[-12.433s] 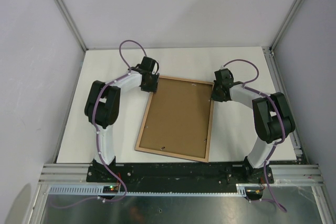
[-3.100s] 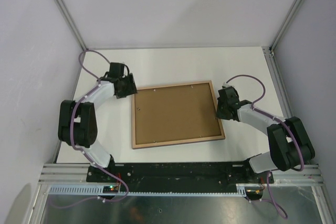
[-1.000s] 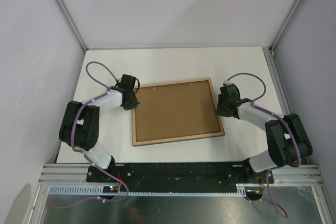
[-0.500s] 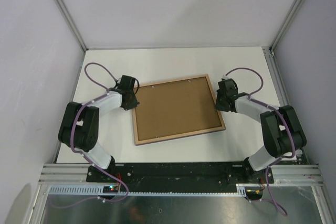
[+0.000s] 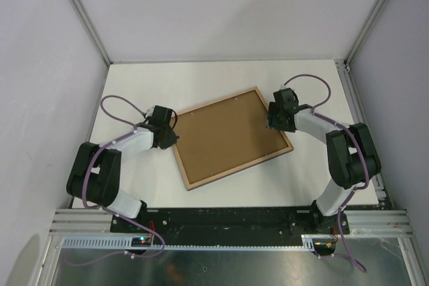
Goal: Put the photo into the frame
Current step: Press the fastener onto the backboard.
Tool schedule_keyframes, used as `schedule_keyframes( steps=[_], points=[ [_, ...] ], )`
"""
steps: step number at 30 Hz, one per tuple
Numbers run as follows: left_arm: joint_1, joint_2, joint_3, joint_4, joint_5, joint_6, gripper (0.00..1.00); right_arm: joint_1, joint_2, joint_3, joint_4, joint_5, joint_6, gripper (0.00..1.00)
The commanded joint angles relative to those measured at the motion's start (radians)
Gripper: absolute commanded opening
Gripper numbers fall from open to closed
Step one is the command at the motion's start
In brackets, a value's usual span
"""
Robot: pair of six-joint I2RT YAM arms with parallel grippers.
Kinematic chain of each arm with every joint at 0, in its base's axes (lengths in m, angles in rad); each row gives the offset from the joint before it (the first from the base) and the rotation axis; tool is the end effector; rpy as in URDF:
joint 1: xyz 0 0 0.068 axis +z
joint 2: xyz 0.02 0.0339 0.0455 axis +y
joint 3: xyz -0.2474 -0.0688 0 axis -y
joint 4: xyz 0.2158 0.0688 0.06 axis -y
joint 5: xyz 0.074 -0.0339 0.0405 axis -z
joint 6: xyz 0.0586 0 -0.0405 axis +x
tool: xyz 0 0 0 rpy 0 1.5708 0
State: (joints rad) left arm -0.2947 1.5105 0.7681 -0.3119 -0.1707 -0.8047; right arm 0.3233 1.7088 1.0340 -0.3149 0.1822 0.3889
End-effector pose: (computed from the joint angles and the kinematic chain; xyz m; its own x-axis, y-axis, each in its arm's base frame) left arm 0.2610 -0.0688 0.1442 -0.7253 -0.5220 -0.4488 -0.4568 0.8527 -0.2535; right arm 0.3184 0.0955 0.1606 -0.8161 0.1198 -0.5654 0.0987 0.9928 0.0680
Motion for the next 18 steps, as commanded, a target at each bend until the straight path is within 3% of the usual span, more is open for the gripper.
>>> schedule_keyframes(
  steps=[1,8,13,18],
  points=[
    [-0.008,-0.031,-0.039,-0.046,0.046,-0.177,0.00,-0.007,-0.100,0.053,-0.104,0.041,0.024,0.67],
    [-0.023,-0.059,-0.074,-0.043,0.045,-0.309,0.00,-0.016,-0.292,-0.065,-0.157,0.053,0.065,0.62],
    [-0.045,-0.089,-0.093,-0.042,0.026,-0.376,0.00,-0.016,-0.371,-0.206,-0.105,-0.031,0.131,0.46],
    [-0.105,-0.130,-0.116,-0.043,0.000,-0.467,0.00,-0.003,-0.340,-0.265,-0.028,-0.101,0.182,0.39]
  ],
)
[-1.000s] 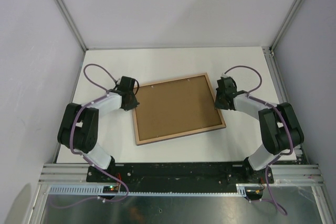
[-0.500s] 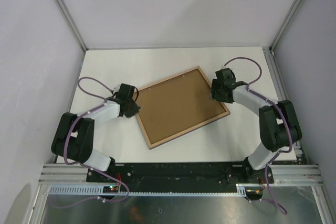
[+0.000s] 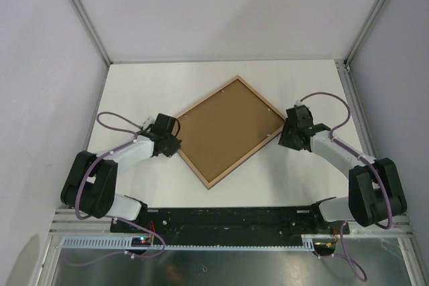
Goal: Put the photo into the frame
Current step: Press the fastener onto the backboard.
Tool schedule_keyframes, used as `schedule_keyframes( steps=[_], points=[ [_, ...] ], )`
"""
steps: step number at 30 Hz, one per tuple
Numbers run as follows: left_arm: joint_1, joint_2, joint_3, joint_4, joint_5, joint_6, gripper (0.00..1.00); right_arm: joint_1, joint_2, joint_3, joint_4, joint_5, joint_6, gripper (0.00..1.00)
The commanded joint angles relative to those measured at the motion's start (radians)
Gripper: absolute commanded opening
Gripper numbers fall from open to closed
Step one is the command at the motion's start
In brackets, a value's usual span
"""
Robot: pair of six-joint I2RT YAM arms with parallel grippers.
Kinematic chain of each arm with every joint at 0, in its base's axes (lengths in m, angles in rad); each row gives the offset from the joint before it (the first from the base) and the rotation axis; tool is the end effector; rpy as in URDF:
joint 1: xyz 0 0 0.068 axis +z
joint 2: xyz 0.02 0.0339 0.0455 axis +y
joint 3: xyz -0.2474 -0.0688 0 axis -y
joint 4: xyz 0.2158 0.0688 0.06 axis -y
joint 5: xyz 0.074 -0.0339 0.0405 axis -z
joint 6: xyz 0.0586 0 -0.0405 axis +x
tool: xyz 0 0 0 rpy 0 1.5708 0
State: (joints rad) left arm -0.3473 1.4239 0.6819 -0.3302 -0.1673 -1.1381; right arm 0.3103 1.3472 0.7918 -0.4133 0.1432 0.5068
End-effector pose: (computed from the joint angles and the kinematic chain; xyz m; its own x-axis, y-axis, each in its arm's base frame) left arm 0.2350 -0.0747 0.1409 -0.5830 -0.7410 -0.3333 -0.6404 0.6715 -0.3728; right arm 0.2453 0.0699 0.1831 -0.7955 0.2494 -0.5523 0.1840 0.9677 0.1721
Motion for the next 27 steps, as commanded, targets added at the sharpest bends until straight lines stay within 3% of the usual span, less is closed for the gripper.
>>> schedule_keyframes(
  steps=[1,7,12,14,19,23,27],
  points=[
    [-0.070,-0.049,-0.035,-0.025,-0.006,-0.152,0.00,0.015,0.031,-0.024,0.083,-0.070,0.072,0.39],
    [-0.156,-0.074,-0.056,-0.025,-0.013,-0.247,0.00,0.035,0.123,-0.025,0.143,-0.108,0.096,0.30],
    [-0.205,-0.042,-0.007,-0.023,0.021,-0.139,0.02,0.027,0.175,-0.025,0.178,-0.106,0.098,0.29],
    [-0.224,-0.036,0.008,-0.019,0.028,-0.079,0.09,0.016,0.190,-0.026,0.189,-0.105,0.098,0.29],
    [-0.241,-0.067,0.008,-0.006,0.066,0.065,0.38,-0.026,0.215,-0.023,0.213,-0.105,0.087,0.30],
    [-0.241,-0.129,0.029,-0.004,0.082,0.192,0.53,-0.048,0.245,0.004,0.220,-0.095,0.074,0.31],
    [-0.239,-0.113,0.176,-0.026,0.061,0.409,0.67,-0.057,0.297,0.056,0.218,-0.092,0.059,0.35]
  ],
)
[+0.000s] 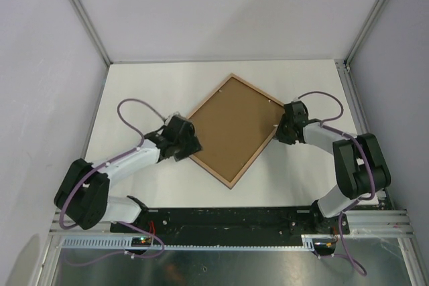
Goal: Put the photo into the frame
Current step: Press the fastener onto the backboard, then adjust the photo frame at the center of the board.
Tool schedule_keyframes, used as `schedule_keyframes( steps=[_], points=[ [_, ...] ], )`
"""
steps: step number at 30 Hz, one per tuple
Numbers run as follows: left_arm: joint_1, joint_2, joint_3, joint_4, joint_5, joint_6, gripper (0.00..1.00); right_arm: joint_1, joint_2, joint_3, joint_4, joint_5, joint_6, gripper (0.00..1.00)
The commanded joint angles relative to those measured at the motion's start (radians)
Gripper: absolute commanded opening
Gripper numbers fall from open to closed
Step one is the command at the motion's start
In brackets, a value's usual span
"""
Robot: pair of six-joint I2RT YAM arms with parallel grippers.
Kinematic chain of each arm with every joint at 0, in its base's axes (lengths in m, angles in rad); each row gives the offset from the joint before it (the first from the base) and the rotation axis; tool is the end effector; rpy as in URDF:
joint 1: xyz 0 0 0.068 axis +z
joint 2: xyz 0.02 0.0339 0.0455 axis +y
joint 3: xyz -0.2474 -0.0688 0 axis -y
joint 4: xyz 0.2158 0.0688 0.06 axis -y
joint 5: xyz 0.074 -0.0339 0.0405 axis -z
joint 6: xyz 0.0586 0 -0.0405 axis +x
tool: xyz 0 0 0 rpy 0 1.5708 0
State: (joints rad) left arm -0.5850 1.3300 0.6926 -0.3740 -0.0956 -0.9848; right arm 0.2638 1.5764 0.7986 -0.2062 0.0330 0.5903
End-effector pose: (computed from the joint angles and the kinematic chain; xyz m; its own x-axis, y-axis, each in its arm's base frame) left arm 0.2035 -0.1281 0.1614 -0.8136 -0.4559 -0.3609 -0.3081 0.8644 -0.3974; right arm 0.2811 0.0739 0.1418 -0.8031 0.3593 -0.4753 0.2456 0.9264 0.2854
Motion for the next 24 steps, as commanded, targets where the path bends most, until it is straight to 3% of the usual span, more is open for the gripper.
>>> schedule_keyframes(
  steps=[1,6,10,14,24],
  points=[
    [0.002,0.000,0.220,0.005,-0.032,0.329,0.69,-0.010,0.084,0.068,0.008,0.018,-0.028,0.36],
    [0.102,0.179,0.449,-0.079,-0.081,0.537,0.73,-0.010,0.152,0.164,-0.024,0.024,-0.067,0.48],
    [0.233,0.328,0.547,-0.087,-0.011,0.589,0.73,-0.008,0.189,0.217,-0.058,0.036,-0.091,0.56],
    [0.290,0.449,0.616,-0.088,0.026,0.635,0.73,-0.006,0.168,0.227,-0.070,0.037,-0.097,0.63],
    [0.334,0.590,0.691,-0.087,0.060,0.727,0.71,0.024,0.079,0.225,-0.137,0.047,-0.106,0.66]
  ],
)
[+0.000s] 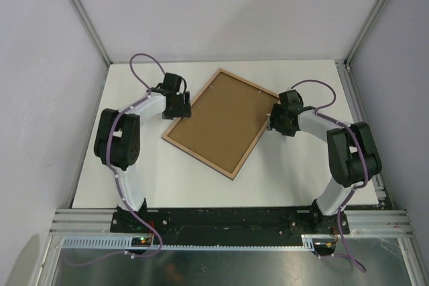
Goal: Put the photo into the frame
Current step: Adjust the photo frame at the center of the board.
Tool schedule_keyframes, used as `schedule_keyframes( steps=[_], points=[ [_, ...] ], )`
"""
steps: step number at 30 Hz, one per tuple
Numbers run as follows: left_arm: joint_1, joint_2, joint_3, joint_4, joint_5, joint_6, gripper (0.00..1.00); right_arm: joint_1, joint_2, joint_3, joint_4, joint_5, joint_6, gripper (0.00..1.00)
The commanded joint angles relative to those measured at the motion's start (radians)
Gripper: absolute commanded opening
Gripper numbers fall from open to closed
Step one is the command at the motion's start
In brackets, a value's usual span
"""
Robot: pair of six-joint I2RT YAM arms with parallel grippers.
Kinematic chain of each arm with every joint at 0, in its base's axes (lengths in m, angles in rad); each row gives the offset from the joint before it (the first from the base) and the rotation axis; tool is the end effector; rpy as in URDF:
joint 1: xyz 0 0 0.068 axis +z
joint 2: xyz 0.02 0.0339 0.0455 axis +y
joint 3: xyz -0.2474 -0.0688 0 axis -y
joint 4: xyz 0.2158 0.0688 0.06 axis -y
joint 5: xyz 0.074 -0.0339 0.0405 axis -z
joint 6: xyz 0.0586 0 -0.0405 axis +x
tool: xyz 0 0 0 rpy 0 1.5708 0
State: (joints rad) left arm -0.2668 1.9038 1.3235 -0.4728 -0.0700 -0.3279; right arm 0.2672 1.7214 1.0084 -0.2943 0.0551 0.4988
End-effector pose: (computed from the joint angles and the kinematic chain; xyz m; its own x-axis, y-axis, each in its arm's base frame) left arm 0.3674 -0.0962 0.1641 -0.8675 -0.0959 -0.4881 -0.0526 0.9934 -0.1018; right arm 0.3195 0.0841 0.1503 -0.8286 0.2684 -0.4913 0.1835 0.9593 0.2146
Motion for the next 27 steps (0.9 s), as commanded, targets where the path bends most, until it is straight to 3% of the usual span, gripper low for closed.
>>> schedule_keyframes(
  steps=[1,11,27],
  points=[
    [0.019,0.023,0.062,0.011,0.043,0.071,0.70,0.027,-0.074,0.014,-0.054,0.026,-0.014,0.66],
    [0.022,0.017,0.008,0.014,0.137,0.012,0.55,0.062,-0.100,0.010,-0.063,-0.001,-0.005,0.66],
    [-0.036,-0.177,-0.241,0.085,0.198,-0.153,0.44,0.103,-0.145,-0.037,-0.058,-0.004,-0.005,0.70]
  ],
)
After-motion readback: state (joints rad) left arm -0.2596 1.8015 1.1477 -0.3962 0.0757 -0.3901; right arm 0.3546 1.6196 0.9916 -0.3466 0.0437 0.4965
